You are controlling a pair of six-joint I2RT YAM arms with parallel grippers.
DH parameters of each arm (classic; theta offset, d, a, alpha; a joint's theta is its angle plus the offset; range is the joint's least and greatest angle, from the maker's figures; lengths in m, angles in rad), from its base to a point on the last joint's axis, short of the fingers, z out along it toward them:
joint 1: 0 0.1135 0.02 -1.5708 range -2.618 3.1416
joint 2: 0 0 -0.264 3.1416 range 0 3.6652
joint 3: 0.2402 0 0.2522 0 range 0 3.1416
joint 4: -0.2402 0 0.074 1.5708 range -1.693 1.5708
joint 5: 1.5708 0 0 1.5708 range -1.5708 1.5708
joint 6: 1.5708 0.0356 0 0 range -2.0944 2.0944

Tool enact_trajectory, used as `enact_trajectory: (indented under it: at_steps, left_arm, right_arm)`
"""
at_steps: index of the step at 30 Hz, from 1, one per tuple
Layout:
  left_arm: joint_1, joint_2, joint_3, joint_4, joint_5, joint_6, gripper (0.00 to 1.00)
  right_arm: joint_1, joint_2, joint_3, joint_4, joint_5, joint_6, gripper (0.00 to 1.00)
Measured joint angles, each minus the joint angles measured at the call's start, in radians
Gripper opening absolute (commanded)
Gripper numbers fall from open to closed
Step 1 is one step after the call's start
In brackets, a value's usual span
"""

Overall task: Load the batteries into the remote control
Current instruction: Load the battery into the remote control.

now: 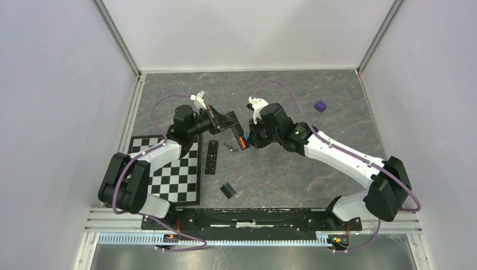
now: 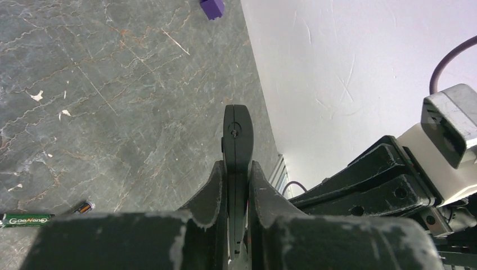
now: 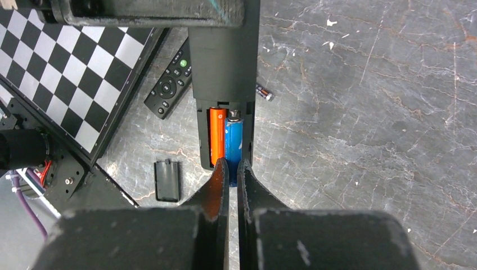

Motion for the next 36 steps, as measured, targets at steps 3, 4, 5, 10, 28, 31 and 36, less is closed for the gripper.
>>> enact_trajectory:
  at_steps: [3, 4, 5, 10, 28, 31, 36]
  left_arm:
    - [0.000, 0.001, -0.003, 0.021, -0.002, -0.017, 0.02]
    - [0.000, 0.002, -0.005, 0.026, -0.003, -0.023, 0.02]
    - [0.000, 0.002, -0.006, 0.031, -0.004, -0.031, 0.02]
    - [0.000, 0.002, -0.010, 0.036, -0.011, -0.046, 0.02]
    - [0.000, 0.002, -0.013, 0.048, -0.009, -0.079, 0.02]
    - [0.000, 0.002, -0.017, 0.048, -0.009, -0.079, 0.02]
    - [0.000, 0.002, -0.019, 0.048, -0.008, -0.080, 0.02]
  right_arm:
    - [0.000, 0.000, 0.001, -0.013, -0.019, -0.001, 0.00]
    - [0.000, 0.001, 0.001, -0.018, -0.023, -0.001, 0.00]
    - [0.000, 0.002, 0.001, -0.024, -0.026, -0.002, 0.00]
    - [0.000, 0.002, 0.001, -0.039, -0.039, -0.010, 0.03]
    - [0.000, 0.018, 0.003, -0.039, -0.045, -0.023, 0.13]
    - [0.000, 0.026, 0.006, -0.038, -0.045, -0.020, 0.14]
    - [0.000, 0.027, 0.008, -0.039, -0.042, -0.011, 0.17]
